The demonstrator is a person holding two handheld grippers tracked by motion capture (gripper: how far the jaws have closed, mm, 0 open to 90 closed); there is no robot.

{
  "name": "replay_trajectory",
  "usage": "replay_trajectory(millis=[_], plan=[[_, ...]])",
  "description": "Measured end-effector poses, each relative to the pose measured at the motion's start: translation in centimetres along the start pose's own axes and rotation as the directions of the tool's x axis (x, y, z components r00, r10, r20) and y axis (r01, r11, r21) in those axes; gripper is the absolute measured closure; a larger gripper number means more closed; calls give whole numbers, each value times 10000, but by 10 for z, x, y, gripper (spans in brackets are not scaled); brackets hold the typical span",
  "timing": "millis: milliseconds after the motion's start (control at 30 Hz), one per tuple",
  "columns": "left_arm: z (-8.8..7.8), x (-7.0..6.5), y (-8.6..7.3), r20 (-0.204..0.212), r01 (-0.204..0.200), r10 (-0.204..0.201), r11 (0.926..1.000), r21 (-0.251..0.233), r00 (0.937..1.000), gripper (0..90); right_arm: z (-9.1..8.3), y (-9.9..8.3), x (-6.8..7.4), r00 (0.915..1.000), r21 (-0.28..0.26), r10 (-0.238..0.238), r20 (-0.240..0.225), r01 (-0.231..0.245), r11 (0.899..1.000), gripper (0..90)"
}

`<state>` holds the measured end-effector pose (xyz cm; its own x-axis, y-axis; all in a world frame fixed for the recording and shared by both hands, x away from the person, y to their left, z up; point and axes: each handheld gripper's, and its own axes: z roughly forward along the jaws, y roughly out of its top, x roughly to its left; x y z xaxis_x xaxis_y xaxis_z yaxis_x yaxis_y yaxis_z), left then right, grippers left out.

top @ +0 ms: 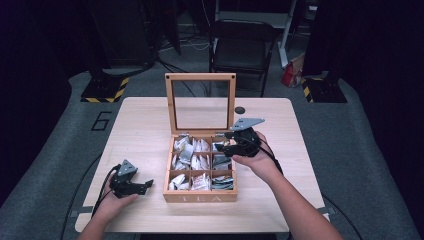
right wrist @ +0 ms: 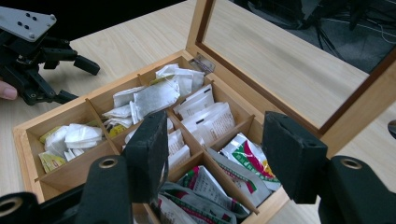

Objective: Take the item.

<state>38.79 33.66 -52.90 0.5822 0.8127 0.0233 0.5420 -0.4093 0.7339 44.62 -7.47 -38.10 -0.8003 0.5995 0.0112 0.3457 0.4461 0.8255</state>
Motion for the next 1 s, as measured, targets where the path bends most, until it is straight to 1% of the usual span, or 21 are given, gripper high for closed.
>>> replay_trajectory(millis=[133, 233, 400, 433, 467, 500, 667, 767, 833, 867, 1000], plan=[[0, 0, 0, -5, 9, -9, 10000, -3, 10000, 141, 4, 5, 2, 10000, 0, -25, -57, 25, 10000, 411], [0, 0, 0, -10, -4, 4, 10000, -8, 10000, 141, 8, 11, 2, 9998, -45, -176, -125, 175, 9998, 413], [0, 0, 0, -1, 10, -10, 10000, 1, 10000, 141, 11, 16, 3, 9997, -70, -213, -154, 212, 9998, 417], [0, 0, 0, -2, -43, 43, 10000, 42, 10000, 141, 11, 18, 3, 9996, -46, -181, -196, 180, 9998, 419], [0, 0, 0, -2, -43, 43, 10000, 42, 10000, 141, 12, 19, 3, 9994, -75, -254, -225, 253, 9997, 419], [0, 0, 0, -4, 19, -19, 10000, -6, 10000, 141, 12, 19, 3, 9994, -75, -254, -225, 253, 9997, 419], [0, 0, 0, 0, 9, -9, 10000, -1, 10000, 141, 15, 23, 2, 9995, -47, -200, -264, 199, 9998, 423], [0, 0, 0, -1, -35, 35, 10000, 34, 10000, 141, 17, 27, 2, 9991, -38, -281, -305, 280, 9996, 424], [0, 0, 0, 1, -1, 1, 10000, 12, 10000, 141, 18, 30, 3, 9992, -45, -247, -299, 246, 9997, 425], [0, 0, 0, 5, 11, -11, 10000, 3, 10000, 141, 18, 32, 3, 9989, -49, -337, -314, 336, 9994, 426], [0, 0, 0, 4, 12, -12, 10000, 1, 10000, 141, 20, 38, 4, 9987, -59, -385, -339, 383, 9992, 428]])
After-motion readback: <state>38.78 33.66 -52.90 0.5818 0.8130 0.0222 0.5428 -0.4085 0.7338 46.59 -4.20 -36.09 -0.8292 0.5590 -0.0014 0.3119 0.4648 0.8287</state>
